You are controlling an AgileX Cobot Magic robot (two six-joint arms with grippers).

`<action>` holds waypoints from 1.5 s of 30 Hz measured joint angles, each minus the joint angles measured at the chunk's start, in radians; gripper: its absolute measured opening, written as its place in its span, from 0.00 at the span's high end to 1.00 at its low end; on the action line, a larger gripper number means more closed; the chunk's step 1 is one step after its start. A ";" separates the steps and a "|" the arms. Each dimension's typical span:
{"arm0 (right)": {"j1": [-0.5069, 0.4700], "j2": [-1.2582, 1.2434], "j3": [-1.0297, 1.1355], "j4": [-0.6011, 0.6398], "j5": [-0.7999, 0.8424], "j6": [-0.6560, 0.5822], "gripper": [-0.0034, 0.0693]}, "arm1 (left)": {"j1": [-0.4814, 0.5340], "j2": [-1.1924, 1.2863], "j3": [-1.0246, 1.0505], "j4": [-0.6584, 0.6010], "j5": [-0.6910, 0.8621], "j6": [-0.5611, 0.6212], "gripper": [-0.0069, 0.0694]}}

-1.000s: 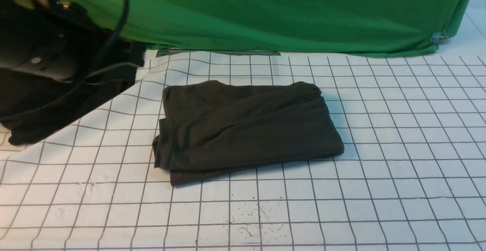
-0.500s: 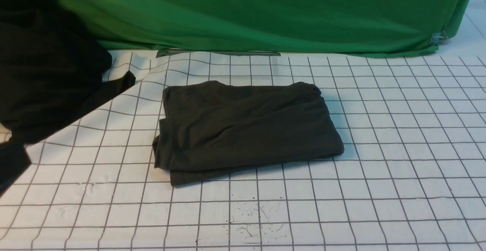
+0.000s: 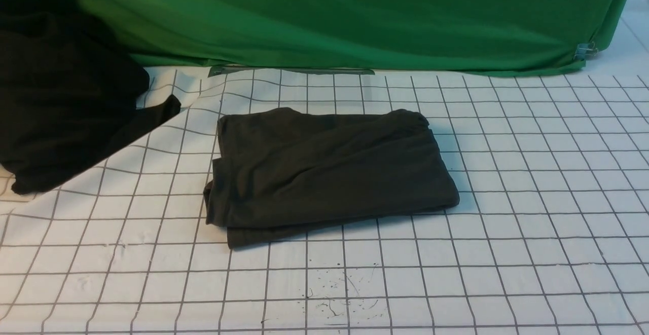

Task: Fold a long-sleeved shirt over a white checkered tablecloth.

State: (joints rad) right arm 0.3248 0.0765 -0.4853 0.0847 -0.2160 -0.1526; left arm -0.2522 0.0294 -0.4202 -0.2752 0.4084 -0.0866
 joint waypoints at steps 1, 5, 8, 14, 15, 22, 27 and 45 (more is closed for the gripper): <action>0.000 0.000 0.000 0.000 0.000 0.000 0.63 | 0.000 0.000 0.000 0.000 -0.001 0.000 0.91; 0.000 0.000 0.000 0.000 0.000 0.000 0.62 | 0.000 0.000 0.000 0.000 -0.002 0.000 0.91; 0.000 0.000 0.000 0.000 0.000 0.000 0.62 | 0.000 0.000 0.000 0.000 -0.002 0.003 0.91; 0.000 0.000 0.000 0.000 0.003 0.000 0.62 | 0.004 0.000 0.017 0.070 -0.019 0.048 0.91; 0.000 0.000 0.000 0.000 0.004 0.000 0.62 | 0.010 0.000 0.030 0.087 -0.029 0.058 0.91; 0.000 0.000 0.000 0.000 0.039 0.001 0.62 | 0.196 -0.026 0.316 0.122 -0.211 0.200 0.91; 0.000 0.000 0.000 0.000 0.044 0.001 0.62 | 0.243 -0.026 0.422 0.139 -0.235 0.209 0.91; 0.000 0.000 0.000 0.000 0.057 0.001 0.62 | 0.245 -0.026 0.427 0.140 -0.183 0.217 0.91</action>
State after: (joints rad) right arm 0.3248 0.0765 -0.4853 0.0847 -0.1586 -0.1515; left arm -0.0076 0.0032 0.0073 -0.1350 0.2256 0.1303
